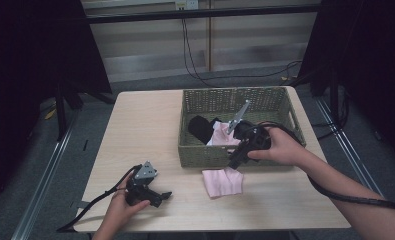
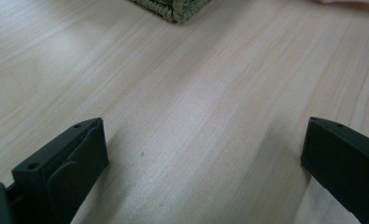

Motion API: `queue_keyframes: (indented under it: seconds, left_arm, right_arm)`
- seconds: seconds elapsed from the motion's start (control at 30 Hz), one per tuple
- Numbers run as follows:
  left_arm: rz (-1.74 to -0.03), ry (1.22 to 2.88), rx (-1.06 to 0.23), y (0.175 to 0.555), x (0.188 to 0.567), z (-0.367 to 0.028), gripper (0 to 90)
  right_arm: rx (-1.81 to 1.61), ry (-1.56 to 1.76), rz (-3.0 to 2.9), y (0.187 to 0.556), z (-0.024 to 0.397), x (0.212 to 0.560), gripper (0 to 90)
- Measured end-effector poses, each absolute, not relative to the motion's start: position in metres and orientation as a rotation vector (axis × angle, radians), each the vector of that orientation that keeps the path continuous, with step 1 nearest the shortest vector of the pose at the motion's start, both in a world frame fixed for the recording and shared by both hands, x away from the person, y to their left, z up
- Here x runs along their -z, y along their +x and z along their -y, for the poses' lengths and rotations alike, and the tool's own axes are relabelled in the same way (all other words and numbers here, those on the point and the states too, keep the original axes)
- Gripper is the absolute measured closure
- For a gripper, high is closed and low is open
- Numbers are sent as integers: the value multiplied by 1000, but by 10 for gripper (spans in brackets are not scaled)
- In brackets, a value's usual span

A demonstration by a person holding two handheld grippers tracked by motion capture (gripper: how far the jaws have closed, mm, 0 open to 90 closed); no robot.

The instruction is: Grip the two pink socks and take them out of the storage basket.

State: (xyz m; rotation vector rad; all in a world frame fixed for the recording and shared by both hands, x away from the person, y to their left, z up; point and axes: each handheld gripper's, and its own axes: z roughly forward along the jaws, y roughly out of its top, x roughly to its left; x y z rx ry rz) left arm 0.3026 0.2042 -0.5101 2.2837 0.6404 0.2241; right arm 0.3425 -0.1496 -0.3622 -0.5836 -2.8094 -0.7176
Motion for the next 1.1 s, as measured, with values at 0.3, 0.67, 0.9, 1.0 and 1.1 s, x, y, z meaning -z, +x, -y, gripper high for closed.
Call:
queue_keyframes:
  seconds: [0.3, 0.67, 0.9, 1.0, 1.1]
  left_arm:
    - [-644, 2281, -223, 302, 510, -204, 0]
    - [-641, 2283, -224, 303, 510, -204, 0]
    - [-640, 2281, -223, 303, 510, -204, 0]
    - [-641, 2281, -223, 303, 510, -204, 0]
    - [-641, 2282, -223, 303, 510, -204, 0]
  right_arm:
    - [821, -696, 2830, 362, 158, 339, 503]
    - [809, -897, 2848, 409, 163, 360, 413]
    - [795, -1002, 2839, 434, 160, 377, 360]
    - [783, -1026, 2841, 442, 160, 387, 316]
    - [770, -1041, 2849, 447, 159, 395, 287]
